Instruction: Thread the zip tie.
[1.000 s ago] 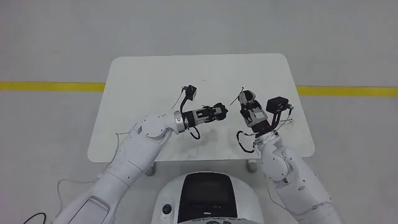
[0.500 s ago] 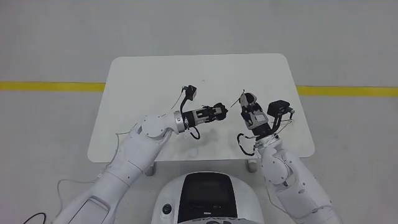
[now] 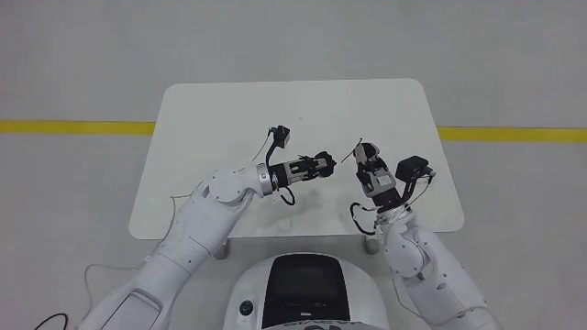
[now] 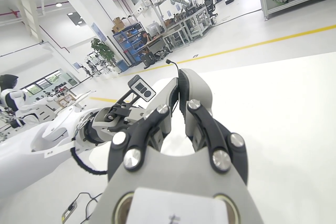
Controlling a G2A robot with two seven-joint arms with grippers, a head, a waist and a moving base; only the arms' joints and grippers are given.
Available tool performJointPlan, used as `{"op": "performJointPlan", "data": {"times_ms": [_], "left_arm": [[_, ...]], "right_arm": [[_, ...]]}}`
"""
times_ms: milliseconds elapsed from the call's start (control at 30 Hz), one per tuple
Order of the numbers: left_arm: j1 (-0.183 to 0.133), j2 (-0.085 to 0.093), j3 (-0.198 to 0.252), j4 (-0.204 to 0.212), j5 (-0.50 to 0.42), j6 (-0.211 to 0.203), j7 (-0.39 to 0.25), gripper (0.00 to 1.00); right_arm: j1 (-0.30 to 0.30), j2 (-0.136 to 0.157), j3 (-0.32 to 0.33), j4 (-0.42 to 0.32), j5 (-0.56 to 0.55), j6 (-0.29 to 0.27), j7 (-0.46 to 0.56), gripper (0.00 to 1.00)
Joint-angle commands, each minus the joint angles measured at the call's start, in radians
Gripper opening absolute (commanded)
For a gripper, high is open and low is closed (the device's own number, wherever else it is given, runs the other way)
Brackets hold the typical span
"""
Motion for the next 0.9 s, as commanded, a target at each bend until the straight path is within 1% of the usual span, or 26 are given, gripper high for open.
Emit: {"op": "performJointPlan", "data": {"times_ms": [0, 867], "left_arm": [[0.0, 0.0, 0.0, 0.0, 0.0, 0.0, 0.0, 0.0], [0.0, 0.0, 0.0, 0.0, 0.0, 0.0, 0.0, 0.0]], "right_arm": [[0.004, -0.002, -0.004, 0.004, -0.004, 0.002, -0.005, 0.0], [0.01, -0.017, -0.012, 0.025, -0.029, -0.001, -0.011, 0.0]]}}
